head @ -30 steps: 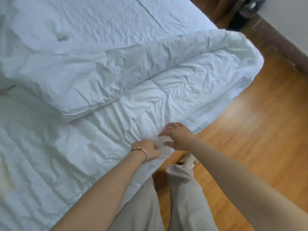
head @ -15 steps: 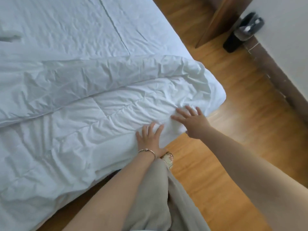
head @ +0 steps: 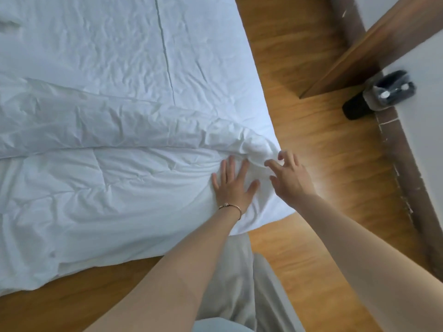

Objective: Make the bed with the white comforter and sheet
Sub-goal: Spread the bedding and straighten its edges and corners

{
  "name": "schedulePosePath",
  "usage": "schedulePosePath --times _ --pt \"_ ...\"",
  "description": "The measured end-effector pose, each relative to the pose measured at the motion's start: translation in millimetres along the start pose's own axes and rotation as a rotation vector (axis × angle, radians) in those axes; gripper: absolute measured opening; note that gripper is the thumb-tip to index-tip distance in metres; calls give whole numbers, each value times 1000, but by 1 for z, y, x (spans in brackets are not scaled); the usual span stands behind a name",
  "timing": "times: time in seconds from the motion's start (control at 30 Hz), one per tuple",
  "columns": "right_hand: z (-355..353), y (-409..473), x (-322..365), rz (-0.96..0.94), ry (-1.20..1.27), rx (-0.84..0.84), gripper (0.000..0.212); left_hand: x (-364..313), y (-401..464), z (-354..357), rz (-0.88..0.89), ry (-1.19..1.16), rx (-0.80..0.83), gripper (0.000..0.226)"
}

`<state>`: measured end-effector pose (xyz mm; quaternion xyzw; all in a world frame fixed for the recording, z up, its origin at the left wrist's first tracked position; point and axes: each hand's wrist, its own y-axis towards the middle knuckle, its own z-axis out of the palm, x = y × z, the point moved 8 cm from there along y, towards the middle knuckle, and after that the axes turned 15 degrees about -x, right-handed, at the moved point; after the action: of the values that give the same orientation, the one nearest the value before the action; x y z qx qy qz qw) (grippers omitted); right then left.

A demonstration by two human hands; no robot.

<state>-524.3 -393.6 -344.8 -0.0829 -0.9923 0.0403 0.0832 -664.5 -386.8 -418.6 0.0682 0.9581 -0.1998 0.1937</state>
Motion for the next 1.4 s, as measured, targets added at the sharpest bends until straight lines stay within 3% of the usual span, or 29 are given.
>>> schedulePosePath --times 0.1,0.2,0.27,0.4,0.43,0.5,0.57,0.63,0.77,0.87,0.97,1.07,1.13,1.2,1.33,1.4 --pt "10 13 -7 -52 -37 159 64 -16 2 9 -128 28 -17 81" --pt "17 34 -12 -191 -83 244 74 -27 7 17 -210 10 24 89" --pt "18 49 8 -560 -173 137 66 -27 8 14 -225 1 24 93" --pt "27 48 39 -1428 -275 -60 16 -25 9 12 -234 -12 11 97" --pt "28 52 35 -1564 -318 -23 13 -24 10 12 -244 -16 7 97" --pt "25 69 24 -1702 -491 85 34 -23 11 10 -260 5 -7 99" --pt "32 84 11 -1775 -690 263 65 -24 9 6 -292 23 -58 100" --pt "34 88 7 -1863 -872 281 77 -28 3 4 -377 18 -113 99" --pt "26 76 15 -1993 -887 148 63 -49 -19 20 -740 -140 -200 88" --pt "26 63 25 -2015 -857 192 53 -84 -44 48 -910 -301 -208 91" --pt "29 58 42 -2080 -905 131 42 -113 -53 64 -969 -376 -186 116" --pt "36 64 58 -2070 -832 91 48 -114 -43 61 -1068 -376 -230 121" --pt "33 59 69 -2085 -825 72 46 -110 -35 54 -1114 -335 -224 112" --pt "29 54 78 -2050 -766 175 42 -104 -35 43 -1140 -304 -225 98" --pt "16 48 103 -1889 -632 360 48 -77 -61 20 -1099 -292 -389 70" --pt "18 44 99 -1833 -637 428 50 -67 -73 18 -1061 -347 -353 67"
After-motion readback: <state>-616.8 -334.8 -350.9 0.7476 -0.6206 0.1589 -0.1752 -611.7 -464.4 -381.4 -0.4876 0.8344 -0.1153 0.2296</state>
